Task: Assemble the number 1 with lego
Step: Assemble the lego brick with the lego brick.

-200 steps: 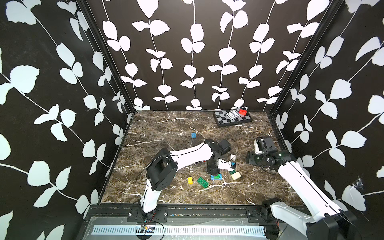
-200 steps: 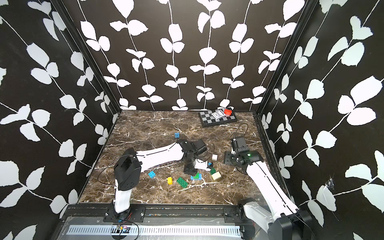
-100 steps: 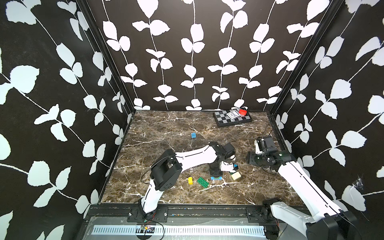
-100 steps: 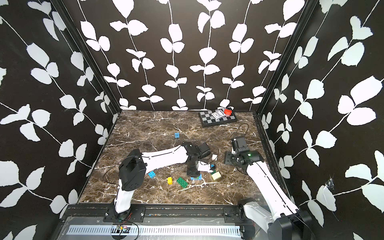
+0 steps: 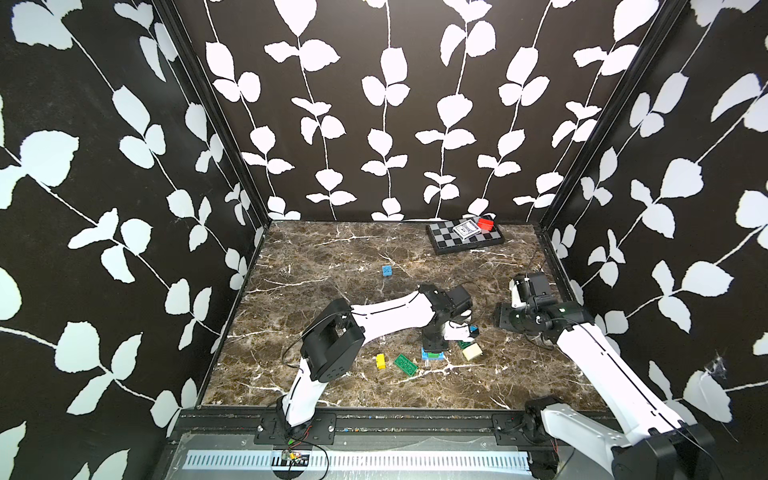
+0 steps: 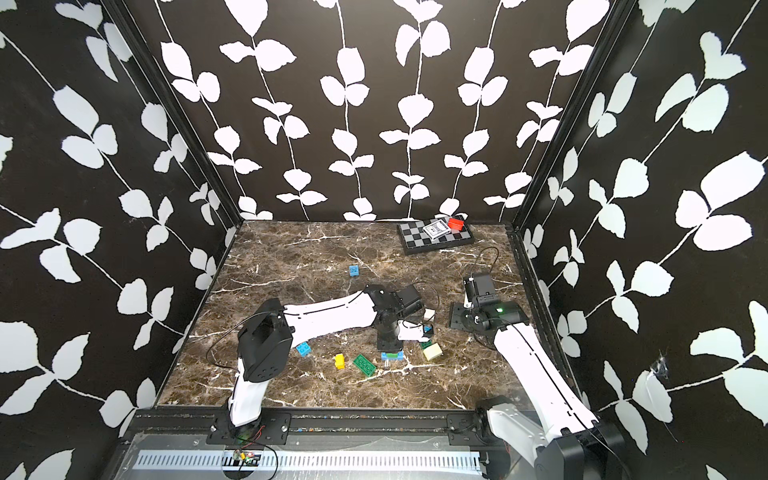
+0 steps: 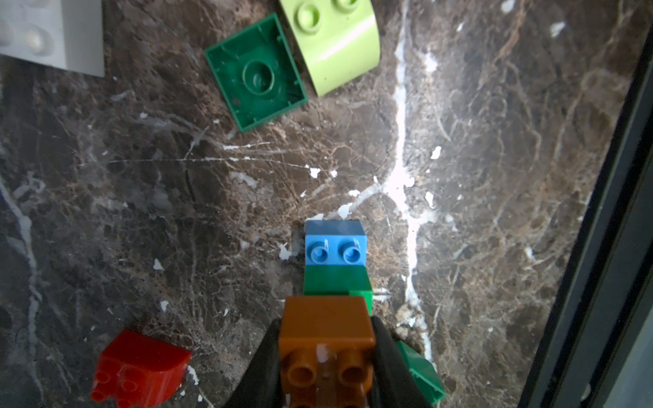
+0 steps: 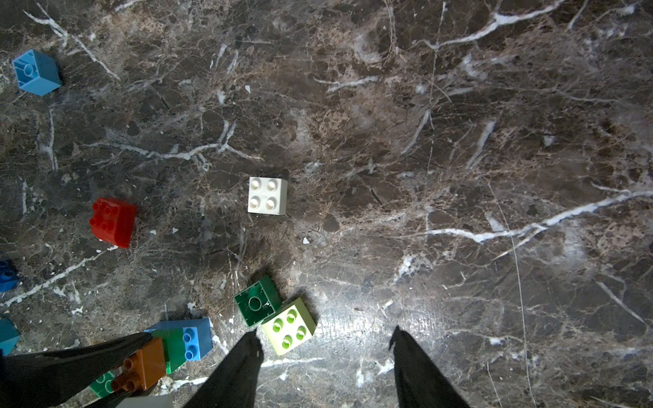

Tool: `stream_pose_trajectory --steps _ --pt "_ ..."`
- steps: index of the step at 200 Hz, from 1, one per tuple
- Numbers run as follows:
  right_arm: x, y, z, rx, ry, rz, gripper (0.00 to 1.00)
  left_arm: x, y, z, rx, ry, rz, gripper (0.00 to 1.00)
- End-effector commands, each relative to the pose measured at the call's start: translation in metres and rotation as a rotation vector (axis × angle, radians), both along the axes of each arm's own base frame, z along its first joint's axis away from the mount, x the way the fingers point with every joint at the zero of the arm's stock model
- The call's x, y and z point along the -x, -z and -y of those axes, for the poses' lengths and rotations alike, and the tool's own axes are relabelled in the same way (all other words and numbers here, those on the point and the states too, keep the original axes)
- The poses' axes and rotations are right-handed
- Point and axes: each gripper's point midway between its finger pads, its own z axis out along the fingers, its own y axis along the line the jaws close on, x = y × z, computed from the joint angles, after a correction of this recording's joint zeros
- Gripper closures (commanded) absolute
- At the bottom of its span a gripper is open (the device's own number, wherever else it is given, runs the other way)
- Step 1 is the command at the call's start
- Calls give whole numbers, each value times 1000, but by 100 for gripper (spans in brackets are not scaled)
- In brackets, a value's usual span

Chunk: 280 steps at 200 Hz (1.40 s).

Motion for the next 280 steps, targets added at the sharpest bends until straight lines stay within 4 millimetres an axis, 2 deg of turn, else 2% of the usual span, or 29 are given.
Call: stream_pose_trajectory --steps 1,75,227,251,280 --pt "9 9 3 10 -4 -27 40 7 0 -9 -27 14 -5 99" --pt "9 11 2 3 -5 -32 40 8 10 -15 -72 30 -2 99" --pt "11 11 2 -1 -6 -37 40 16 43 -31 -169 53 -7 100" --pt "10 10 3 1 -6 -31 40 13 41 -26 -147 33 5 90" --pt "10 8 3 1 -5 -25 39 7 25 -12 -55 -8 36 74"
